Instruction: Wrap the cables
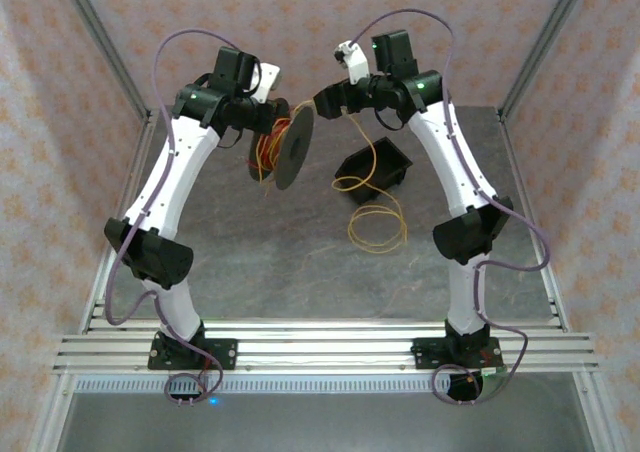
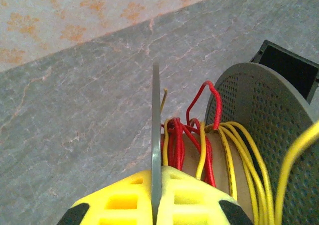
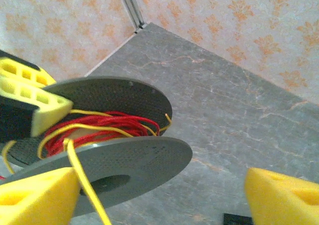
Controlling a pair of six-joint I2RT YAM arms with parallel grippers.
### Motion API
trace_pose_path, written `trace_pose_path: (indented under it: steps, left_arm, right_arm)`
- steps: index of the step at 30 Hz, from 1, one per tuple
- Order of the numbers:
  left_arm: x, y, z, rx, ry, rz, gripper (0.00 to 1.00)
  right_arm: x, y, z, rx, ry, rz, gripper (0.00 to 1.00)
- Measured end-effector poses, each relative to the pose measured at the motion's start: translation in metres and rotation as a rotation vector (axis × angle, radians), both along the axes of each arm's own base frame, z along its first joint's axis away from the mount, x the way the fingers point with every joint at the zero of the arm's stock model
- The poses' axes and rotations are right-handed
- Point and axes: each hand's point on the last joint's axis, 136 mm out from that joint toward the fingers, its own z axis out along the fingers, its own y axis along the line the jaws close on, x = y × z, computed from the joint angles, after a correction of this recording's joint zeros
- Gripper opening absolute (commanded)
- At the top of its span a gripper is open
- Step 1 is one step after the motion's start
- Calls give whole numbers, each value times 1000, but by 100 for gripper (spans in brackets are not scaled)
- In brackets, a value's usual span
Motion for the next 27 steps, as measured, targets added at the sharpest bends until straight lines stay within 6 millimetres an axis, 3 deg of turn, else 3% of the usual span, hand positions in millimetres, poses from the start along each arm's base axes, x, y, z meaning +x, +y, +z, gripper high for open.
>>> trace_pose_path:
  steps: [3, 10, 18, 20, 22, 27]
  left_arm:
    - [-2, 7, -6, 7, 32, 19, 0]
    - [-2, 21, -2, -3, 40, 60, 0]
    - [-1, 31, -1, -18, 47, 93, 0]
    - [-1, 33, -1, -24, 50, 105, 0]
    - [-1, 35, -1, -30, 52, 116, 0]
    - [0, 38, 2, -41, 51, 134, 0]
  right_arm:
    - [-10, -5, 8, 28, 18, -5, 99]
    - [-58, -22, 21, 57, 43, 7, 99]
    - [-102, -44, -17, 172, 172, -110, 99]
    - [-113, -48, -28, 207, 201, -128, 92]
    - [-126, -46, -37, 257, 224, -103, 82]
    - [-156, -21, -70, 269, 260, 1, 89]
